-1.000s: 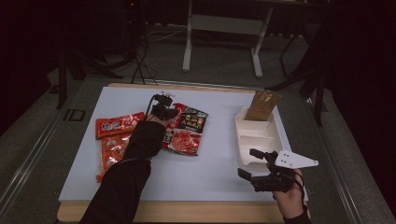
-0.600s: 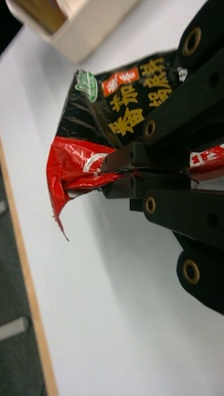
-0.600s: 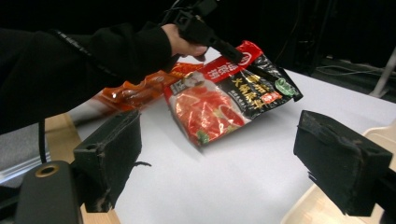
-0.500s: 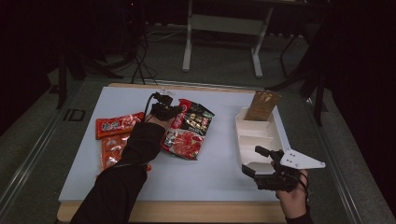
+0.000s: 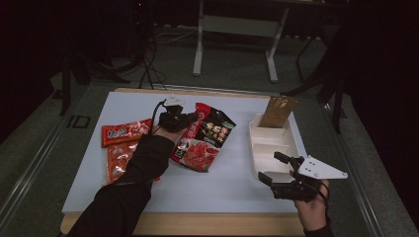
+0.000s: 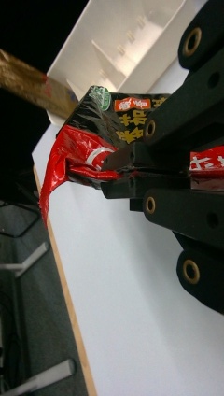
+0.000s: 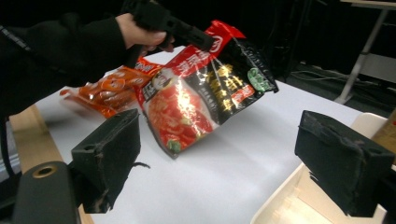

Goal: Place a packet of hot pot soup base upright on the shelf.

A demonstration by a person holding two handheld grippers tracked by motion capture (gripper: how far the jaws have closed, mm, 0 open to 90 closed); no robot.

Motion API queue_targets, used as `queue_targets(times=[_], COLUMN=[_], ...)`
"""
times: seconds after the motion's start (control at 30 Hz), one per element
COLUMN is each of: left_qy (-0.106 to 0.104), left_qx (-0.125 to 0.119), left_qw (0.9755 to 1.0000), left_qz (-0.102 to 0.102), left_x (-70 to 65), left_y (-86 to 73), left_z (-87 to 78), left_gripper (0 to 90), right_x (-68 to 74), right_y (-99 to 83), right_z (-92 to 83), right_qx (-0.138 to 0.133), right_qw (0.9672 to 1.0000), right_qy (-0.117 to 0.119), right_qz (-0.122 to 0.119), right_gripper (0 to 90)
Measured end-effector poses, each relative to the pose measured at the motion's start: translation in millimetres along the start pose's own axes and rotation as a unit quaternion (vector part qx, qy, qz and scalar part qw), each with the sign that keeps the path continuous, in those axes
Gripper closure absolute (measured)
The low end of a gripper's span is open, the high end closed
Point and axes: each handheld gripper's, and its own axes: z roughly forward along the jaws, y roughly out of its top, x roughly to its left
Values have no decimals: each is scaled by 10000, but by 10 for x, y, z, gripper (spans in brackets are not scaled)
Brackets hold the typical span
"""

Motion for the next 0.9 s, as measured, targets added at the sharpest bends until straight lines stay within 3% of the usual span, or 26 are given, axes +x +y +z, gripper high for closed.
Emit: queue_targets(times=[0.1,0.3,0.5,0.67,0.9], left_qy=[-101,-307,-640,-936,-1403], left_qx=[-112,-276,-467,-678,-930], left_qw=[9999,9991,9967,9929,9847], left_qz=[16,-22,-145,-265,-454], left_x=[-55,-161,-282,-384,-515], left_y=[-10,-43,-57,-41,-9], left_z=[-57,-157,-246,-308,-354], left_gripper=[887,887,887,887,886], right_x=[-20,-37,-50,-57,-99], right_y=[15,63,139,210,320], right_z=[-17,-46,9,85,222], right_qx=[-29,-155,-49,-40,68], right_qw=[9998,9994,9989,9989,9989], right_qy=[-9,-77,-160,-169,-165], right_qz=[196,311,445,445,436], right_gripper=[134,108,134,181,267])
